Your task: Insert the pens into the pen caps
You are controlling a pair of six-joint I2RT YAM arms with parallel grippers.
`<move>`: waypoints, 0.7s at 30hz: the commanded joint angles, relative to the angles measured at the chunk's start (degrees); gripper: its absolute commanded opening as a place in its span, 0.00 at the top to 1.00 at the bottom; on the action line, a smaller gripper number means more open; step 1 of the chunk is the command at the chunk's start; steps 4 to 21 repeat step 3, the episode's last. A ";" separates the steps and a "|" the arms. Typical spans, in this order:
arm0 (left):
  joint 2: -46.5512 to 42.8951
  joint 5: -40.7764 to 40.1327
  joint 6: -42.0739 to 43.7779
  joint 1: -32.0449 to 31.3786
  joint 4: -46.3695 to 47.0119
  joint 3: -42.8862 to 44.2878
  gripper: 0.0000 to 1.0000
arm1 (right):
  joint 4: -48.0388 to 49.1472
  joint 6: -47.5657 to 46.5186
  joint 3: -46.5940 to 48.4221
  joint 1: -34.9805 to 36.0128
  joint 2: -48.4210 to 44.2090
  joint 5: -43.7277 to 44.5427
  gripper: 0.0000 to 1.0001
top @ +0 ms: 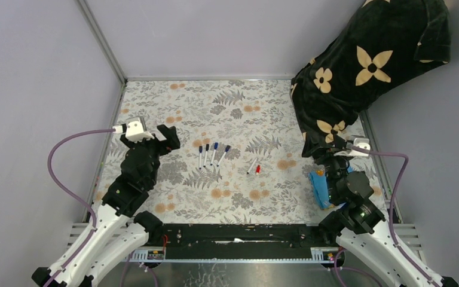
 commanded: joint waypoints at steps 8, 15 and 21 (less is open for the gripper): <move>-0.62 -0.97 -0.35 0.09 0.09 1.27 0.01 | 3.84 1.54 0.71 0.33 1.43 -0.19 0.00; -0.62 -0.97 -0.35 0.09 0.09 1.27 0.01 | 3.84 1.54 0.71 0.33 1.43 -0.19 0.00; -0.62 -0.97 -0.35 0.09 0.09 1.27 0.01 | 3.84 1.54 0.71 0.33 1.43 -0.19 0.00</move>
